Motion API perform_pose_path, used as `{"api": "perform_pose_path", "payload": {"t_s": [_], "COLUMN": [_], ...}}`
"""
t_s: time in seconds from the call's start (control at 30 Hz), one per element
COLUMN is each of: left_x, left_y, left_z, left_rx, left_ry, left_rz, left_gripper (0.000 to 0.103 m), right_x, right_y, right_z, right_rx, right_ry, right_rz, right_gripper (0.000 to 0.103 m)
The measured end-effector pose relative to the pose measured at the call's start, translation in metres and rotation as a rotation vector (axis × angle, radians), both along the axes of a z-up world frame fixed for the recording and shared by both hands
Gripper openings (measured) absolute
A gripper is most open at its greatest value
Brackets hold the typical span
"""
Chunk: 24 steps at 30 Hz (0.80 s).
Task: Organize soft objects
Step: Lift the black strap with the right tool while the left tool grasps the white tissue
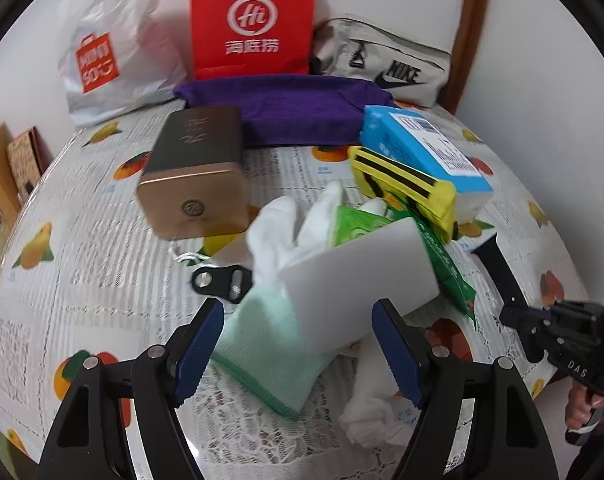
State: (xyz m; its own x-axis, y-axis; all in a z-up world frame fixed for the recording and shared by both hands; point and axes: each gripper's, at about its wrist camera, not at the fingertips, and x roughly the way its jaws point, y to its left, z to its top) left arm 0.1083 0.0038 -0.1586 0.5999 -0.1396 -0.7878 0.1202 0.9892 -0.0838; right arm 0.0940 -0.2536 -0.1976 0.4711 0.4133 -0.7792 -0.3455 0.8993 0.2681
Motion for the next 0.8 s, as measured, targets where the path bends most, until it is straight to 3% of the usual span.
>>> {"api": "perform_pose_path", "payload": {"t_s": [0.27, 0.7, 0.73, 0.8], "left_x": [-0.008, -0.035, -0.036, -0.037], "left_y": [0.008, -0.020, -0.021, -0.023], "left_z": [0.005, -0.022, -0.022, -0.024], "left_rx": [-0.049, -0.024, -0.016, 0.001], "left_ry": [0.011, 0.061, 0.055, 0.055], "left_rz": [-0.018, -0.106, -0.110, -0.118], "left_gripper": [0.075, 0.075, 0.074, 0.061], "right_x": [0.001, 0.013, 0.014, 0.017], "right_y": [0.001, 0.008, 0.009, 0.011], "right_z": [0.002, -0.006, -0.007, -0.007], "right_rx": [0.001, -0.008, -0.008, -0.010], "right_ry": [-0.008, 0.001, 0.000, -0.011], "right_rz": [-0.009, -0.033, -0.034, -0.036], "right_gripper": [0.003, 0.004, 0.004, 0.004]}}
